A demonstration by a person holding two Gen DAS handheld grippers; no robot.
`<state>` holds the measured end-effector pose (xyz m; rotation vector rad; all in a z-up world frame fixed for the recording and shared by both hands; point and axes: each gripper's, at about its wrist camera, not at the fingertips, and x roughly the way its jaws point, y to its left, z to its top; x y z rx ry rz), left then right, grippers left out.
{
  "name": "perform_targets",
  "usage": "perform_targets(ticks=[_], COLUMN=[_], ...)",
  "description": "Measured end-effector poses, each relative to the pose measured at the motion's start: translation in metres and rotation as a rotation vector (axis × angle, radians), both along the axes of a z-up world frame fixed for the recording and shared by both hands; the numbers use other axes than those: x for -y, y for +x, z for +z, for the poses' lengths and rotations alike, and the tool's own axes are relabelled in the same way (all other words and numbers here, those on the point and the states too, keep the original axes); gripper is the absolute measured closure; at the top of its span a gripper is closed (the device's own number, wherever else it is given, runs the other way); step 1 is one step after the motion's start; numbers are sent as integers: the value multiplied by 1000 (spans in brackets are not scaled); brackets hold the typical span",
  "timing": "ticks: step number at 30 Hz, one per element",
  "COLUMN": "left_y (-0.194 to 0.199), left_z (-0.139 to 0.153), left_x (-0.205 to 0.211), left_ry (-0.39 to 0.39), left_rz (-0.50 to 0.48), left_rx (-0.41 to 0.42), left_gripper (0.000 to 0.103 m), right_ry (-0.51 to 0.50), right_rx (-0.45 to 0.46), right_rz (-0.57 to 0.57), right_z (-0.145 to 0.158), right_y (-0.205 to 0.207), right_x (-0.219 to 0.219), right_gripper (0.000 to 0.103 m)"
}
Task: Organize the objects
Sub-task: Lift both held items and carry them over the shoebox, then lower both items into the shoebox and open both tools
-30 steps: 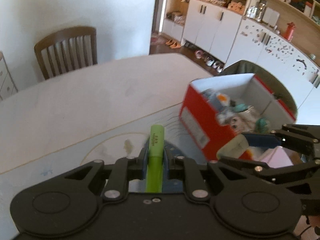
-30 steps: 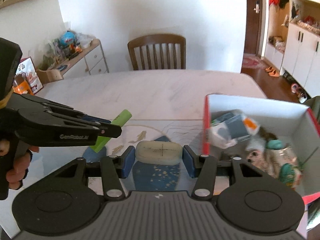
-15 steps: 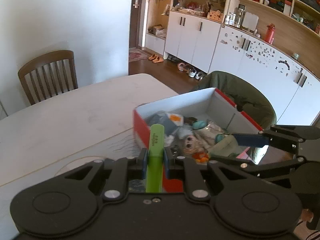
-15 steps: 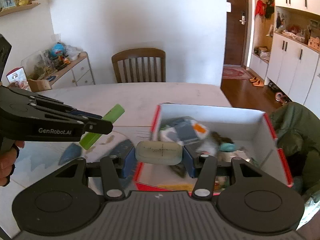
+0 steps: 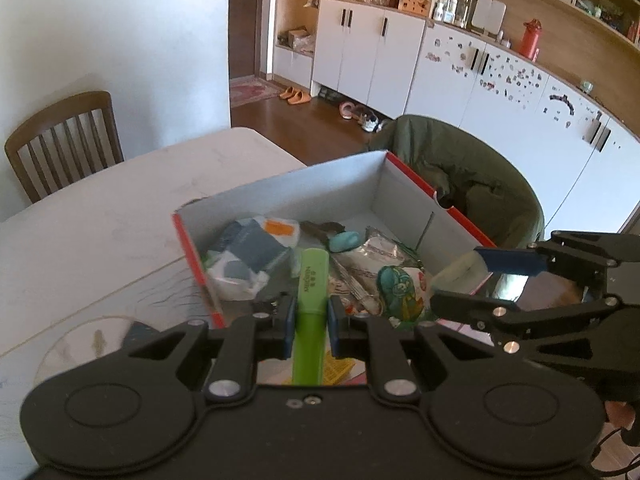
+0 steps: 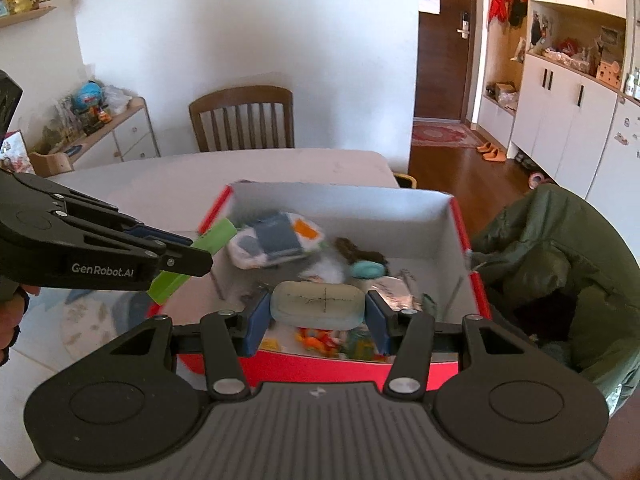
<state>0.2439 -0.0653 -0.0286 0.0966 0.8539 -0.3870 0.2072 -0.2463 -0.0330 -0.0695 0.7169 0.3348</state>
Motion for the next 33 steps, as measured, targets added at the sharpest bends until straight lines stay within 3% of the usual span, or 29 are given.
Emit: perform_targets(ticks=[16,33], left_y=[50,70], left_z=[-51,-86], left_x=[36,38], left_ry=[62,100], left_rz=[38,58], left_rx=[-118,-233], left_gripper=[89,88], right_ry=[-61,-72], right_rx=[-56,-200], right_rz=[-2,-1], right_z=[-42,-79], right_y=[72,127], right_x=[19,8], right_gripper=[52,52])
